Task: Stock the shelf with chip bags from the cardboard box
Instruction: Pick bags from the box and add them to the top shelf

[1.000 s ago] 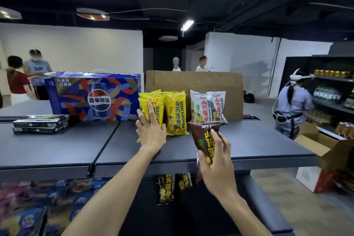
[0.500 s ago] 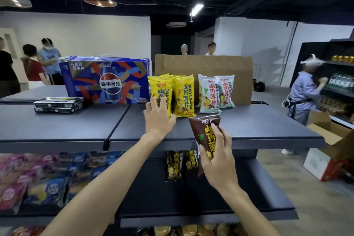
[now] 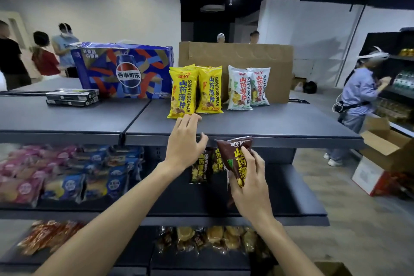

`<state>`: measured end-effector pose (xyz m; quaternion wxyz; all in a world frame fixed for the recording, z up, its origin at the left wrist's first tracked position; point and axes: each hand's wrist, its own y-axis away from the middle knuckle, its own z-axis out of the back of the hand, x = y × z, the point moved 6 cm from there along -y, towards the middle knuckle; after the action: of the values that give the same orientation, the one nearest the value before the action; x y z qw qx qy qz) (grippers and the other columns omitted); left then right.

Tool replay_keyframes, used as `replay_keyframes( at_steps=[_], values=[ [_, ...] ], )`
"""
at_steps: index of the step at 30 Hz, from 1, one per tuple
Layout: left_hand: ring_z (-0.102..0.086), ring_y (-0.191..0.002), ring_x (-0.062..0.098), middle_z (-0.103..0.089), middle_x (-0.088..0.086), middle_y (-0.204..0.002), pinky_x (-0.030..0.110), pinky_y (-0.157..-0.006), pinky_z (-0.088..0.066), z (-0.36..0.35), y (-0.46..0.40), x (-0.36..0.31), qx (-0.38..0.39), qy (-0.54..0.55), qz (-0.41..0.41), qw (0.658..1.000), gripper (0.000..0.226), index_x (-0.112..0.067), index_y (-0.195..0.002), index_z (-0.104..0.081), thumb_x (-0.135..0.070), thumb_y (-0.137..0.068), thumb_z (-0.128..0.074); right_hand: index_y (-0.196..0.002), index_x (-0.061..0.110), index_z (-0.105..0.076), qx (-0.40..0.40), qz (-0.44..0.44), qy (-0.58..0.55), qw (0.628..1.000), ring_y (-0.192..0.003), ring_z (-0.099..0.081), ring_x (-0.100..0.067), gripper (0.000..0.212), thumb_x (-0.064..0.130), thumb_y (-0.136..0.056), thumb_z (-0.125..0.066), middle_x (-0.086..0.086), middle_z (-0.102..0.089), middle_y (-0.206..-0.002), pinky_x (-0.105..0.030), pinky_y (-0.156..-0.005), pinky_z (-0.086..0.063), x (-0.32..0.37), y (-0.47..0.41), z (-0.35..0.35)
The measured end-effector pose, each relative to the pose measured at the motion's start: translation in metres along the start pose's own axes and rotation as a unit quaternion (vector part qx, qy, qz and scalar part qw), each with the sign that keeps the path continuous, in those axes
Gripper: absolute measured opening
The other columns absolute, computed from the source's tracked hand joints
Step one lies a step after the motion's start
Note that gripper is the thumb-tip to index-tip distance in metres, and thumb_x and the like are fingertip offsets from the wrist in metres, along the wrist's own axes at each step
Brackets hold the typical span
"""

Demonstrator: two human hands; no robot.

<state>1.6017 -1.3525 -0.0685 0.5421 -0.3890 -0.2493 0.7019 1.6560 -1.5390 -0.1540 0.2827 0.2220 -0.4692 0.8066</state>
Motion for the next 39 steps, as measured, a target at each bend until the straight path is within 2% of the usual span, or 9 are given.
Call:
replay_keyframes(
  at_steps=[4, 8, 11, 14, 19, 24, 29, 34, 39],
  values=[
    [-0.051, -0.087, 0.019, -0.056, 0.000, -0.091, 0.028, -0.075, -0.046, -0.007, 0.044, -0.024, -0.002, -0.046, -0.067, 0.997, 0.024, -0.011, -0.104, -0.059, -0.013, -0.080, -0.061, -0.148, 0.033, -0.027, 0.024, -0.007, 0.006, 1.000, -0.123, -0.045, -0.014, 0.066, 0.029, -0.093, -0.063, 0.007, -0.021, -0.148, -0.027, -0.090, -0.054, -0.028, 0.028, 0.010],
    [-0.053, -0.079, 0.018, -0.055, -0.003, -0.085, 0.029, -0.066, -0.049, -0.039, 0.094, -0.032, 0.080, -0.077, -0.087, 0.990, 0.021, -0.015, -0.098, -0.059, -0.016, -0.077, -0.059, -0.148, 0.031, -0.027, 0.060, -0.048, 0.021, 0.997, -0.120, -0.047, -0.014, 0.066, 0.030, -0.093, -0.063, 0.006, -0.022, -0.145, -0.025, -0.089, -0.054, -0.061, 0.052, 0.007],
    [-0.057, -0.081, 0.019, -0.057, -0.004, -0.087, 0.029, -0.060, -0.047, -0.064, 0.120, -0.015, 0.169, -0.089, -0.022, 0.981, 0.022, -0.017, -0.100, -0.056, -0.023, -0.079, -0.059, -0.147, 0.034, -0.025, 0.090, -0.082, 0.028, 0.992, -0.109, -0.052, -0.015, 0.065, 0.030, -0.094, -0.061, 0.003, -0.028, -0.136, -0.025, -0.084, -0.053, -0.083, 0.059, -0.004],
    [-0.061, -0.091, 0.024, -0.062, 0.000, -0.099, 0.035, -0.065, -0.048, -0.084, 0.135, 0.013, 0.265, -0.090, 0.076, 0.957, 0.037, -0.020, -0.119, -0.052, -0.032, -0.084, -0.057, -0.146, 0.038, -0.025, 0.117, -0.107, 0.044, 0.986, -0.098, -0.055, -0.020, 0.062, 0.028, -0.094, -0.059, 0.000, -0.033, -0.124, -0.024, -0.078, -0.049, -0.102, 0.054, -0.019],
    [-0.065, -0.093, 0.030, -0.068, 0.004, -0.102, 0.037, -0.072, -0.052, -0.112, 0.150, 0.052, 0.356, -0.108, 0.135, 0.918, 0.044, -0.026, -0.126, -0.045, -0.039, -0.086, -0.059, -0.146, 0.035, -0.022, 0.120, -0.140, 0.106, 0.977, -0.102, -0.055, -0.029, 0.059, 0.032, -0.096, -0.053, -0.009, -0.038, -0.126, -0.037, -0.081, -0.052, -0.124, 0.035, -0.049],
    [-0.064, -0.097, 0.031, -0.066, 0.003, -0.108, 0.038, -0.076, -0.051, -0.134, 0.149, 0.078, 0.380, -0.106, 0.122, 0.911, 0.039, -0.026, -0.125, -0.044, -0.039, -0.089, -0.056, -0.145, 0.031, -0.026, 0.111, -0.126, 0.188, 0.968, -0.105, -0.050, -0.028, 0.054, 0.039, -0.096, -0.049, -0.008, -0.044, -0.121, -0.042, -0.085, -0.046, -0.130, 0.008, -0.078],
    [-0.061, -0.101, 0.031, -0.063, 0.005, -0.113, 0.038, -0.079, -0.048, -0.157, 0.141, 0.097, 0.385, -0.079, 0.124, 0.911, 0.042, -0.025, -0.130, -0.043, -0.036, -0.091, -0.055, -0.145, 0.030, -0.029, 0.118, -0.151, 0.192, 0.963, -0.115, -0.047, -0.032, 0.061, 0.030, -0.092, -0.059, -0.009, -0.044, -0.127, -0.048, -0.092, -0.045, -0.143, -0.011, -0.108],
    [-0.050, -0.116, 0.032, -0.043, 0.005, -0.133, 0.045, -0.083, -0.051, -0.186, 0.143, 0.102, 0.381, -0.052, 0.086, 0.919, 0.052, -0.021, -0.136, -0.045, -0.031, -0.087, -0.060, -0.146, 0.026, -0.029, 0.095, -0.162, 0.150, 0.971, -0.111, -0.050, -0.034, 0.059, 0.026, -0.093, -0.056, -0.012, -0.042, -0.124, -0.042, -0.078, -0.047, -0.159, -0.025, -0.133],
    [-0.040, -0.122, 0.031, -0.036, 0.009, -0.130, 0.045, -0.082, -0.051, -0.207, 0.134, 0.114, 0.354, -0.072, 0.097, 0.928, 0.059, -0.020, -0.138, -0.041, -0.027, -0.083, -0.063, -0.146, 0.026, -0.032, 0.079, -0.103, 0.183, 0.974, -0.110, -0.051, -0.032, 0.058, 0.035, -0.094, -0.054, -0.011, -0.043, -0.125, -0.042, -0.072, -0.050, -0.174, -0.056, -0.160]
  ],
)
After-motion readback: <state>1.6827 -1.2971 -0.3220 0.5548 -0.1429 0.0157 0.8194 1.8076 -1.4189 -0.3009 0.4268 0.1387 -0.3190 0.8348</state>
